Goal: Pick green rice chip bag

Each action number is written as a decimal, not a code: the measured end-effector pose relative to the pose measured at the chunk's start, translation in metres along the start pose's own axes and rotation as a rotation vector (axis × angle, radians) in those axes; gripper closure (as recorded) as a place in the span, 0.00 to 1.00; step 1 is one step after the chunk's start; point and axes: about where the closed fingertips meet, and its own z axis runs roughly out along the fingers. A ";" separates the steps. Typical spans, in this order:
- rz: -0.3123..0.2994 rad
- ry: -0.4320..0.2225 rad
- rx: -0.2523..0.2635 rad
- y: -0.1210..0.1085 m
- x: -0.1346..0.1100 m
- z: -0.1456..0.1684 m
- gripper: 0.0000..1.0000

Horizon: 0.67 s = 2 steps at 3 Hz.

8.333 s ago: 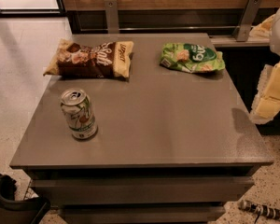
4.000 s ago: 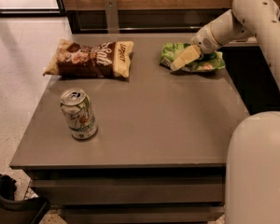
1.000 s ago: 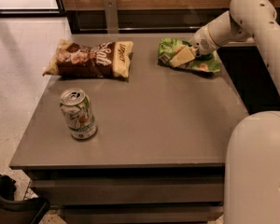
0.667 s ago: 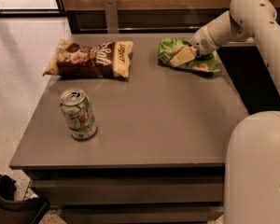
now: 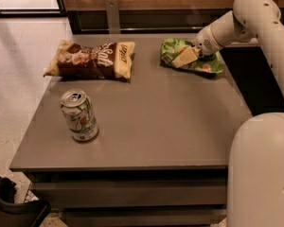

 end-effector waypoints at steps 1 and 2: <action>0.000 0.000 0.000 0.000 0.000 0.000 1.00; 0.000 0.000 0.000 0.000 0.000 0.000 1.00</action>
Offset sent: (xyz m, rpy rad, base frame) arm -0.1322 0.1033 0.1931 -0.3069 -0.4641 0.0235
